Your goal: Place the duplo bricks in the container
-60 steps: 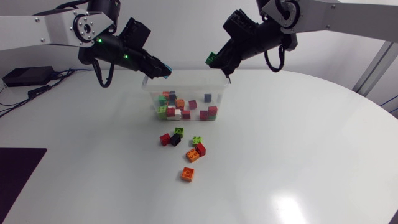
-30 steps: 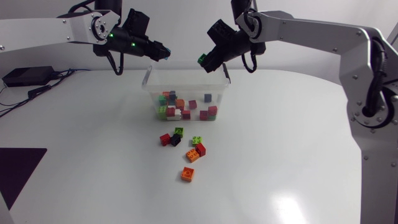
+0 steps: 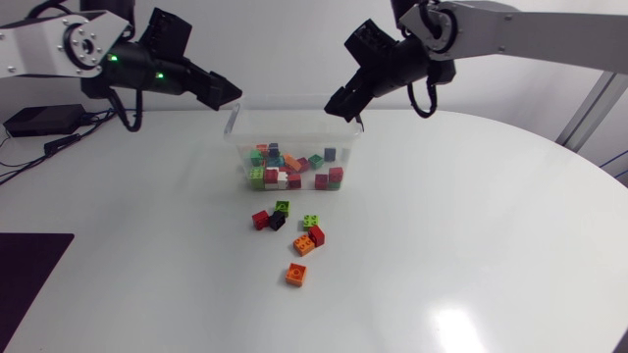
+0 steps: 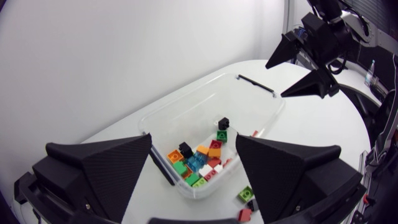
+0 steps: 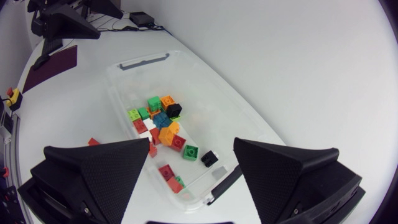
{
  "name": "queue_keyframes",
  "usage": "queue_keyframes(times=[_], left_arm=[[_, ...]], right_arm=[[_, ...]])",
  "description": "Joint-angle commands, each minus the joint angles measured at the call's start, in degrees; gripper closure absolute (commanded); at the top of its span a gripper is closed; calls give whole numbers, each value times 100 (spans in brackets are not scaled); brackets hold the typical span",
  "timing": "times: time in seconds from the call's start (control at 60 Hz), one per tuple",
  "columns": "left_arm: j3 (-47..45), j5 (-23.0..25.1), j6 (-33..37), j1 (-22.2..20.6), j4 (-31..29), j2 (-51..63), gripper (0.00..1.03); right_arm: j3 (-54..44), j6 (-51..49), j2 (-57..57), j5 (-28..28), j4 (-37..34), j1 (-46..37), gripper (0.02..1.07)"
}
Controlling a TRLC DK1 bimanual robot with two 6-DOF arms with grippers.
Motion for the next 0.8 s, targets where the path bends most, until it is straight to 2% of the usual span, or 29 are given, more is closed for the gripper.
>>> queue_keyframes(times=[0.0, 0.133, 0.35, 0.533, 0.783], left_arm=[[-505, 47, 575, 19, -386, -525, 7], [-1164, 82, 1173, -7, -992, -1017, 7], [-2315, 64, 1999, -201, -1028, -1113, 7], [-2474, 64, 2175, -236, -825, -630, 7], [-2342, 64, 2386, -376, -588, 266, 8]], right_arm=[[-740, 225, -563, 11, 59, 87, 7], [-1733, 541, -1126, 161, 95, 297, 7], [-2788, 831, -1275, 1338, 200, 1168, 7], [-2963, 1156, -1047, 1628, 385, 1510, 7], [-2761, 1640, -256, 1822, 147, 1677, 7]])
